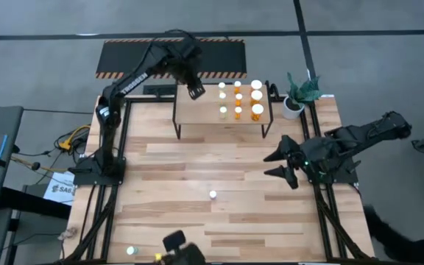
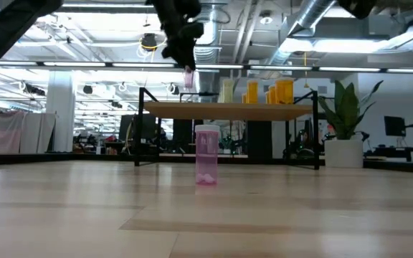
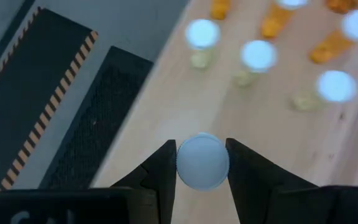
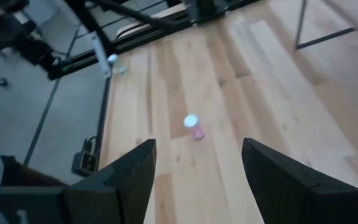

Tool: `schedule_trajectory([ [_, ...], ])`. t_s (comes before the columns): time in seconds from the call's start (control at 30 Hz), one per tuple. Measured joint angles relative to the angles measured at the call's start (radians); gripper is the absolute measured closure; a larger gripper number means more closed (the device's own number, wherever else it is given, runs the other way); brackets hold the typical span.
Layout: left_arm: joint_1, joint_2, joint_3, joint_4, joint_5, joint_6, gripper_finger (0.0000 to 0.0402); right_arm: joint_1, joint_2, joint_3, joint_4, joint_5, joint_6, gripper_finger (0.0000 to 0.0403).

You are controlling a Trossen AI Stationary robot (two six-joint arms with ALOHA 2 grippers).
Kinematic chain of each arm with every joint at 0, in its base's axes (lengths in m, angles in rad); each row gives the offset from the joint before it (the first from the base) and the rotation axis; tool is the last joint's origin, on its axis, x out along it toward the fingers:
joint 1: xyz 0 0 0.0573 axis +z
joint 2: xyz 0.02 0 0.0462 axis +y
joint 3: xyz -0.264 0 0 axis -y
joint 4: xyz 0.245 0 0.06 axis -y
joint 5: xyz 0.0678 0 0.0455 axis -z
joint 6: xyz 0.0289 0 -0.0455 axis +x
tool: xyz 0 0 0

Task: Pick and place medicine bottles onto shelf by color
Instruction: Put the right small pink pill bottle on the shelf

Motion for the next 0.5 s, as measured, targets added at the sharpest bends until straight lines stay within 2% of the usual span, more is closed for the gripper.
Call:
schedule_trajectory([
  [0.17, 0.07, 0.047, -0.004, 0.006, 0.092, 0.062, 0.0297, -0.059, 0.0, 0.0, 0.005, -0.002, 0.0, 0.0143],
  [0.33, 0.077, 0.08, -0.004, 0.033, 0.105, 0.102, 0.0297, -0.093, 0.0, 0.0, 0.004, -0.004, -0.009, 0.0143],
  [0.5, 0.082, 0.085, -0.003, 0.059, 0.162, 0.106, 0.0297, -0.102, 0.001, 0.0, 0.001, -0.004, -0.019, 0.0143],
])
